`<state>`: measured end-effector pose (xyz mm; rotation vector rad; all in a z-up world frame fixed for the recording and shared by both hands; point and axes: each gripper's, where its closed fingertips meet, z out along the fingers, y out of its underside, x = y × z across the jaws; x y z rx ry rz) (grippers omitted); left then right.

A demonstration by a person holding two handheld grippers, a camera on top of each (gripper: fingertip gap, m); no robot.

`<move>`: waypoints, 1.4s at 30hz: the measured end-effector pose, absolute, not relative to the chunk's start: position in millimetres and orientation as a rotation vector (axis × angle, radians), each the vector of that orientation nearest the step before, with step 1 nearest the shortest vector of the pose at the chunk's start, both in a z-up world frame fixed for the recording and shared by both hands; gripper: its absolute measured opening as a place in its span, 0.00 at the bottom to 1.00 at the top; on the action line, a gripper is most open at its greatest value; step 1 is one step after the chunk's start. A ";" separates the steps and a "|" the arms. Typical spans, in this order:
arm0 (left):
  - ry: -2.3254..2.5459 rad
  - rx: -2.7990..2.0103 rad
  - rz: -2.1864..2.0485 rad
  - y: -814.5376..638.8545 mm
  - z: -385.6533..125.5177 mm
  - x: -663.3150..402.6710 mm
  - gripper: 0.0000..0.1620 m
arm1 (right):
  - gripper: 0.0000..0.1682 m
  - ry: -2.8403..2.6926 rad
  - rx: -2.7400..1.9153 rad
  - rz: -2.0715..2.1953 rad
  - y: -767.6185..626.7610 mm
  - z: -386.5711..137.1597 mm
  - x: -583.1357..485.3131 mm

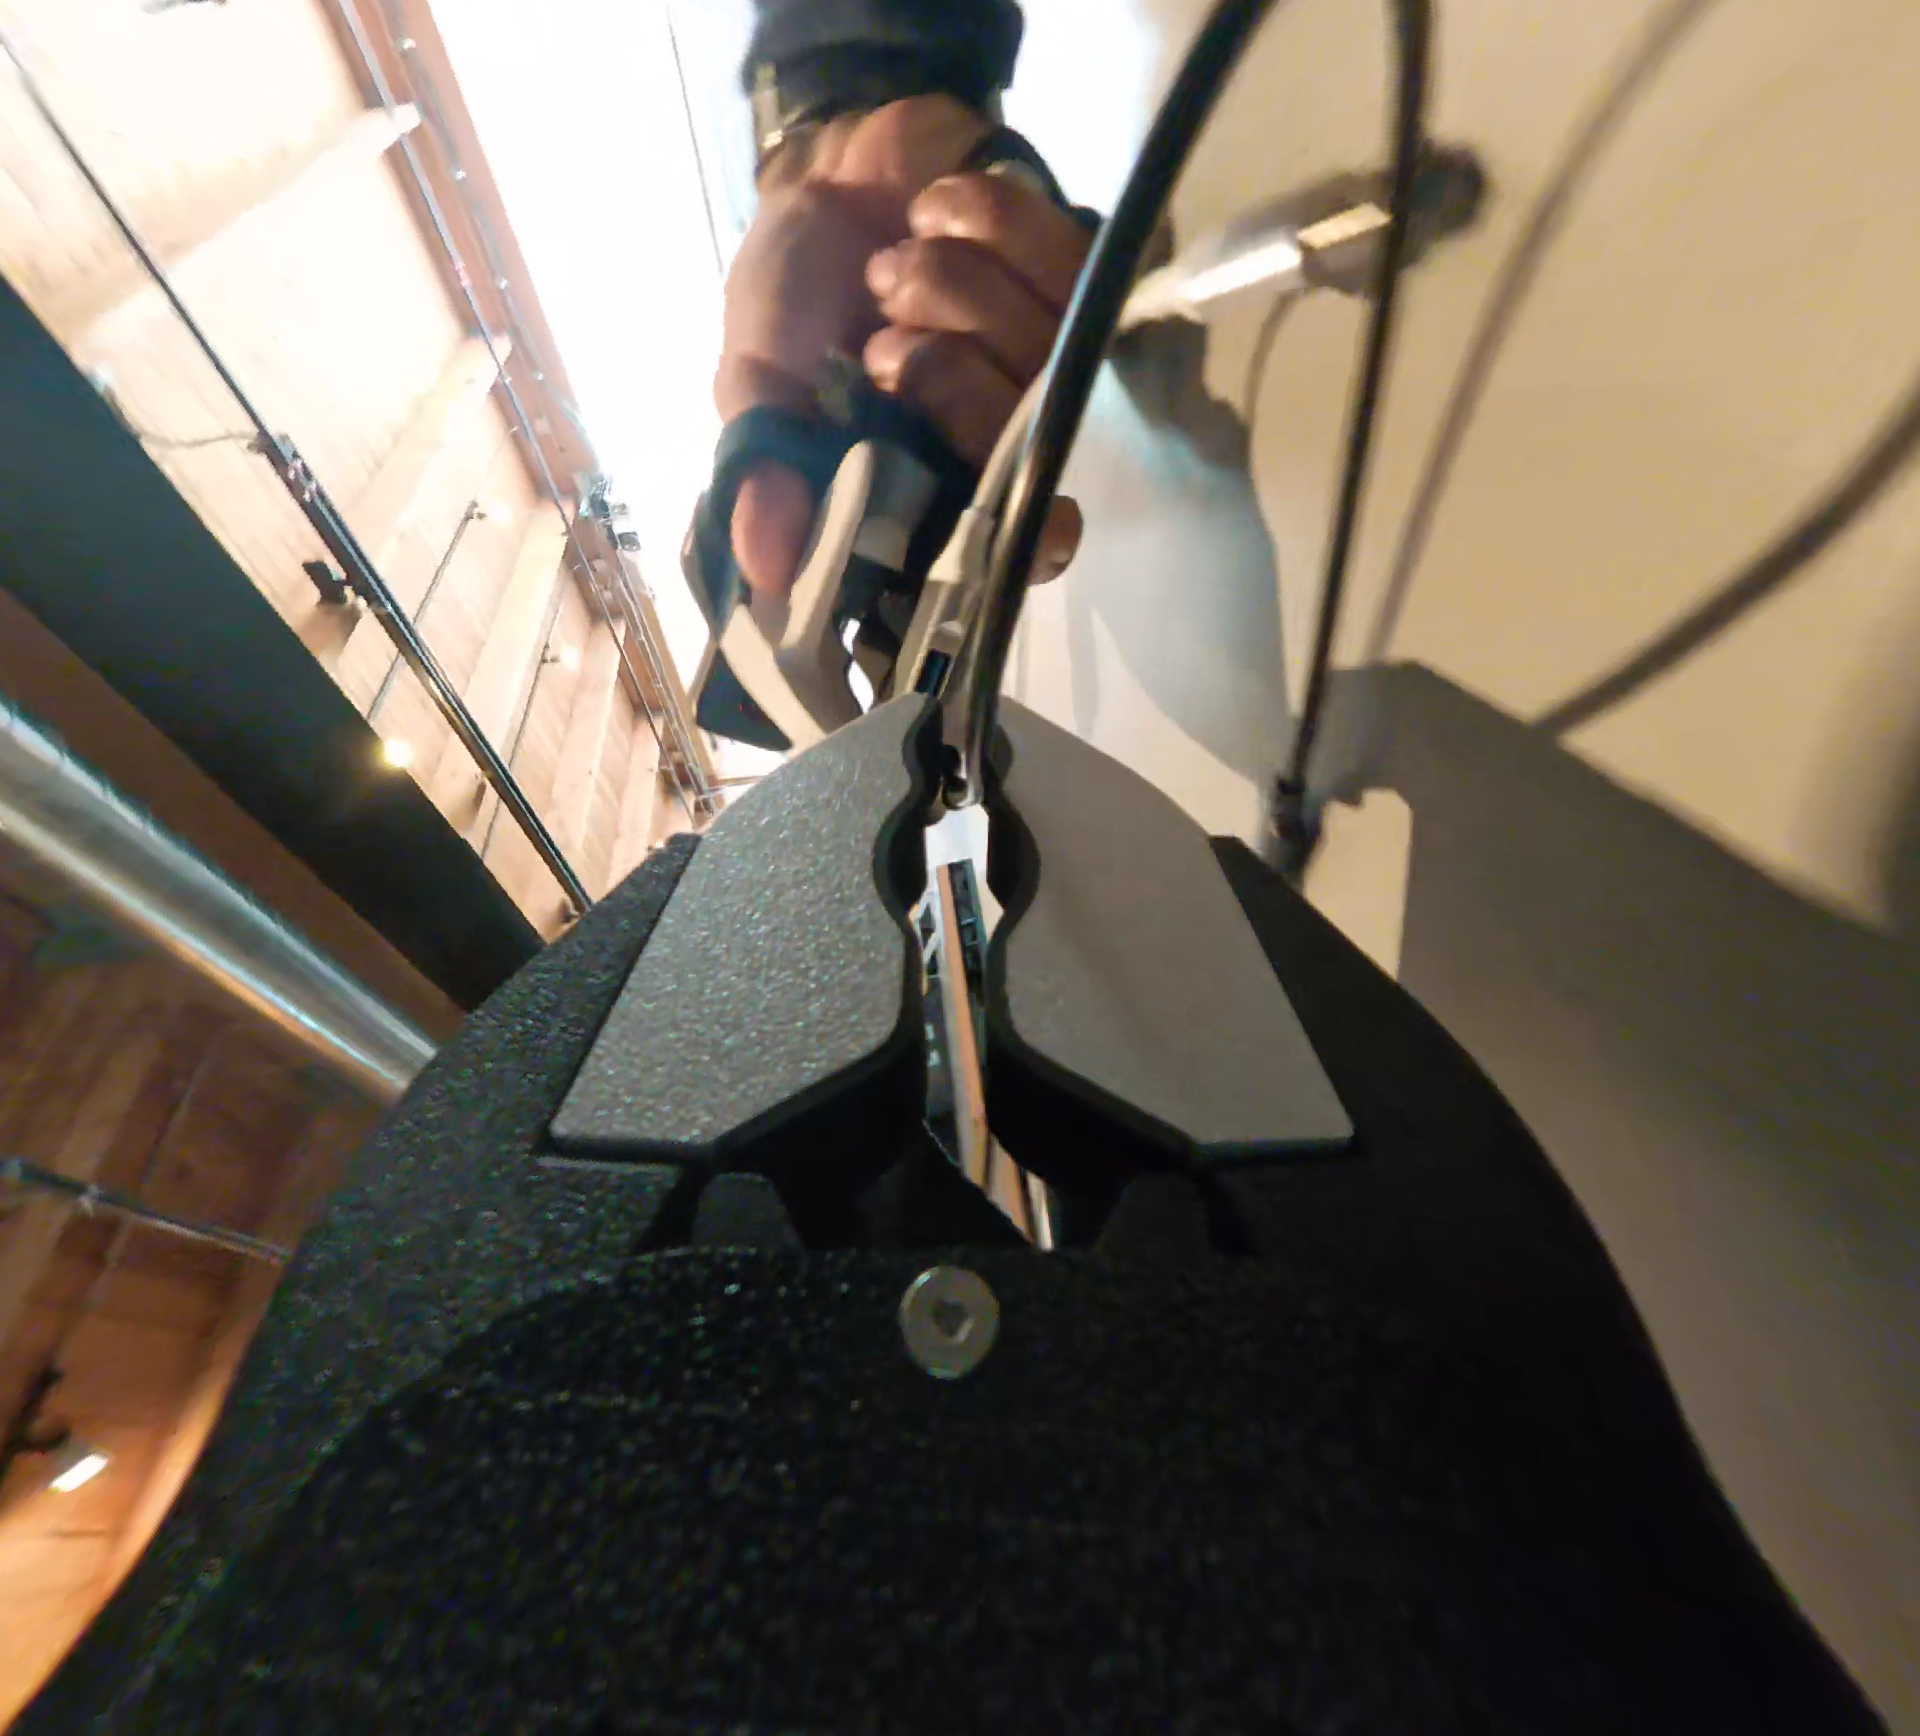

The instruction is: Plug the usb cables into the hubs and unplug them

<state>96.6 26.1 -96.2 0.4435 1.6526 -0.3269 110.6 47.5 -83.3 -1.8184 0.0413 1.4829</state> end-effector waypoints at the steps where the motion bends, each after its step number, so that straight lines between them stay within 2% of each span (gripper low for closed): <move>1: 1.647 0.427 -0.344 27.3 -94.0 96.7 0.03 | 0.04 0.030 -1.802 1.469 47.3 -81.0 111.5; 4: 1.613 0.399 -0.366 32.3 -86.2 96.2 0.00 | 0.04 -0.008 -1.764 1.443 46.1 -75.1 114.6; 19: 1.523 0.376 -0.399 36.6 -66.3 88.1 0.00 | 0.04 -0.218 -1.673 1.364 42.4 -57.4 114.6; 34: 1.496 0.107 -0.868 51.0 -34.0 78.9 0.07 | 0.04 -0.221 -1.572 1.312 42.8 -44.9 122.3; 42: 1.529 -0.084 -1.131 66.3 -25.2 82.6 0.07 | 0.04 -0.234 -1.572 1.247 44.4 -44.7 122.0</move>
